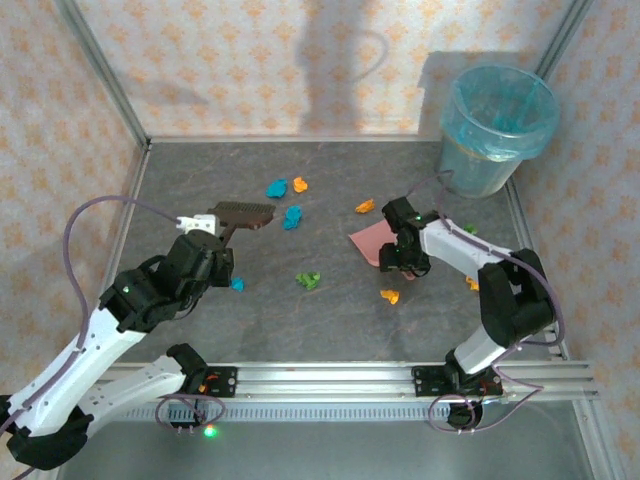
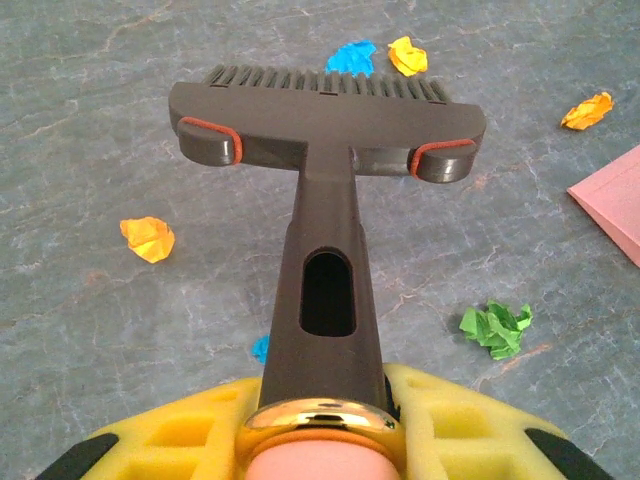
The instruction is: Sweep away the paper scraps from the table
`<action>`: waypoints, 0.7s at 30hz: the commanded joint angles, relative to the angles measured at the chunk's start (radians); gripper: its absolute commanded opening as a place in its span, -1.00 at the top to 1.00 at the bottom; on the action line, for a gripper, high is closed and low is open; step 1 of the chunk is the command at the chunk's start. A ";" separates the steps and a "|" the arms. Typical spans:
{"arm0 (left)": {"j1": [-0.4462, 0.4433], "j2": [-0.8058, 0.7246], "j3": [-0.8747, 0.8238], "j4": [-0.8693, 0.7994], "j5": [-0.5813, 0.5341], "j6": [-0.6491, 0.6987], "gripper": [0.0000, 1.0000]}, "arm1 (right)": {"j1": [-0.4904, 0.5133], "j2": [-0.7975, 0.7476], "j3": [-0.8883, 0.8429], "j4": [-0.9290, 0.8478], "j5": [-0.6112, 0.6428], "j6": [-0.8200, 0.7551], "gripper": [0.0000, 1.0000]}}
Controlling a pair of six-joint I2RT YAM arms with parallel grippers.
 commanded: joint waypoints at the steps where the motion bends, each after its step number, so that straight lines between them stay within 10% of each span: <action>1: 0.008 -0.030 -0.009 0.041 -0.057 0.014 1.00 | 0.013 -0.063 -0.067 0.098 0.027 0.063 -0.46; 21: 0.008 -0.058 -0.018 0.055 -0.064 0.021 1.00 | 0.026 -0.661 -0.662 0.722 0.098 0.270 -0.49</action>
